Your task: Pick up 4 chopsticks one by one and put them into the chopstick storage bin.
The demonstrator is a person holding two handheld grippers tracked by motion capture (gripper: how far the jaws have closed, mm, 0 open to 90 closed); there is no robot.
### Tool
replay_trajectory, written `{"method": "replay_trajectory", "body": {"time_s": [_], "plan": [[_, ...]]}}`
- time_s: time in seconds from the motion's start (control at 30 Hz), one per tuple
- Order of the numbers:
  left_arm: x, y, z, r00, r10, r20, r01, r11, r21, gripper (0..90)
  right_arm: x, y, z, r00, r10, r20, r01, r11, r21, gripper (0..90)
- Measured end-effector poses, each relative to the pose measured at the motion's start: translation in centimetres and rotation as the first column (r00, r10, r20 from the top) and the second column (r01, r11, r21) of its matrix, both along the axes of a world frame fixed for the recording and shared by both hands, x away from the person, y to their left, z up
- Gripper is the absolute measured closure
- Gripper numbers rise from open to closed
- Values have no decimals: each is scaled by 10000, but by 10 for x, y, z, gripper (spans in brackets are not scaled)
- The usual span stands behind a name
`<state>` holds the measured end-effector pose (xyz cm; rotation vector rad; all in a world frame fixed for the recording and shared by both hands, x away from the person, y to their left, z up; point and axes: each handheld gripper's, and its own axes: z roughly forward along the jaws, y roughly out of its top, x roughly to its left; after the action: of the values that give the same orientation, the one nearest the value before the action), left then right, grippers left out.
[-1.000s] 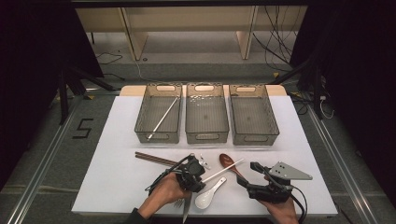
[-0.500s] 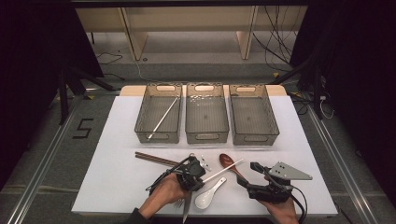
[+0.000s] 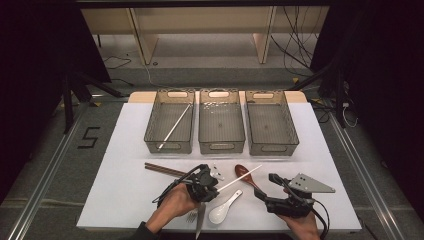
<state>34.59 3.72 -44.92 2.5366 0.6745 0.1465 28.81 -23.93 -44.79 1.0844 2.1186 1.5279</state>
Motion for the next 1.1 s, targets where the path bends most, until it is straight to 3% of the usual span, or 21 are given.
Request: {"method": "replay_trajectory", "body": {"time_s": [0.3, 0.53, 0.7, 0.93, 1.1], "plan": [[6, 12, 15, 9994, 319, 122, -312, 9980, -548, 835, 0, 0, 0, 10000, -6, 25, 6, 10000, -1, 267], [15, 29, 30, 9955, 828, 465, -772, 9908, -1109, 835, -1, 0, 0, 10000, -7, 35, 7, 10000, -6, 267], [22, 41, 42, 9890, 1266, 770, -1137, 9816, -1536, 835, 0, 1, 0, 10000, -24, 44, 24, 10000, -59, 267], [35, 58, 53, 9789, 1745, 1060, -1535, 9715, -1808, 835, 0, 1, -1, 10000, -25, -6, 25, 10000, -40, 267], [46, 71, 64, 9661, 2236, 1292, -1935, 9581, -2113, 835, 0, 1, -1, 10000, -31, -15, 31, 10000, -29, 267]]}}
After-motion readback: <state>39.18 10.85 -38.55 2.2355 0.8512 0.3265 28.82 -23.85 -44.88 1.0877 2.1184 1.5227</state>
